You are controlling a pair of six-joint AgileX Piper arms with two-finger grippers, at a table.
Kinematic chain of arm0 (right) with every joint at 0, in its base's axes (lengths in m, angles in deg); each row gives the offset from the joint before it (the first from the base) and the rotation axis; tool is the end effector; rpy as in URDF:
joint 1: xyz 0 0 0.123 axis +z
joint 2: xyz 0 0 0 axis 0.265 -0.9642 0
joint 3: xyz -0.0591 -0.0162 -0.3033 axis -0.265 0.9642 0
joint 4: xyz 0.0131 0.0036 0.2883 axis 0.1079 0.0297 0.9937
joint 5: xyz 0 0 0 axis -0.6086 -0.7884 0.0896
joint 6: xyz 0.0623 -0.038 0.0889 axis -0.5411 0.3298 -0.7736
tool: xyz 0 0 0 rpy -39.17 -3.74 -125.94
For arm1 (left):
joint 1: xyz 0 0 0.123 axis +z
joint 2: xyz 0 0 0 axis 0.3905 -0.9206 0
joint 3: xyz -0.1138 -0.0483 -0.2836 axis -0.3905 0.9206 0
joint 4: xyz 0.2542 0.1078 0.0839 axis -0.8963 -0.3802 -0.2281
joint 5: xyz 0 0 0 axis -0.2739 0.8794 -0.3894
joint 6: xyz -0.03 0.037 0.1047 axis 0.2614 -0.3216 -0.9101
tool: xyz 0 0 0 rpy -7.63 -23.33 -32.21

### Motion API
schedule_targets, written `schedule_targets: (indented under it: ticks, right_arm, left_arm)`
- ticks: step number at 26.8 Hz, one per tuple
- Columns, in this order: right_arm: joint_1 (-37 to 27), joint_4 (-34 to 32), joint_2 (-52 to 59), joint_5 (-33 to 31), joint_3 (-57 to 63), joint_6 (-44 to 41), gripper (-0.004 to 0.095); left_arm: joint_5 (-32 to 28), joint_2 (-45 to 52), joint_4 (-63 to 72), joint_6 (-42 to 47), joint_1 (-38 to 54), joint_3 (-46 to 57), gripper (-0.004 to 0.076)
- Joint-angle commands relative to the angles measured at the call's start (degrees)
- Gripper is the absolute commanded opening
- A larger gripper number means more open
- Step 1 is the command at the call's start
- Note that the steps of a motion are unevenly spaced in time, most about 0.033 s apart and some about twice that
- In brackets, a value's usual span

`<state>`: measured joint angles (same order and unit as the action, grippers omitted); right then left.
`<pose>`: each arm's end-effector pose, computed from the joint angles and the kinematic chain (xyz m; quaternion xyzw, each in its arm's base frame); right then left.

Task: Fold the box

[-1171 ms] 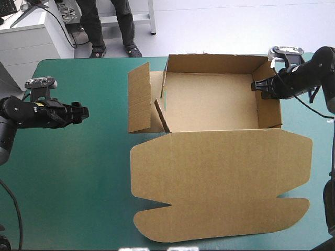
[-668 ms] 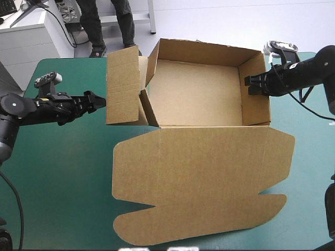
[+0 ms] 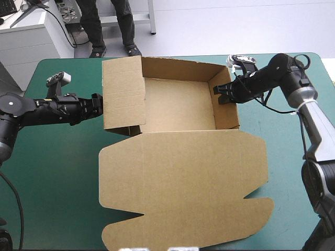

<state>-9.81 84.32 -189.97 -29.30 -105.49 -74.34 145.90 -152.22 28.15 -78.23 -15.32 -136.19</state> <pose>0.4418 0.0969 0.3356 -0.0949 0.9385 0.2463 0.2228 0.3253 -0.0363 0.3707 0.0180 0.8849 -0.3456 0.3117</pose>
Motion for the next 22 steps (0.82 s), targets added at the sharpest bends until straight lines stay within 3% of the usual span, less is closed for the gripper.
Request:
schedule_targets:
  ticks: [1,22]
  right_arm:
    - [2.48,3.62,1.21,3.43,-1.50,-0.51,-0.0017]
    - [11.62,1.25,-2.21,8.81,-1.50,-5.02,-0.0017]
  left_arm:
    - [0.59,1.78,5.12,-0.55,-0.10,-1.83,0.0673]
    - [8.69,1.78,9.16,-2.24,-0.10,-1.83,0.0673]
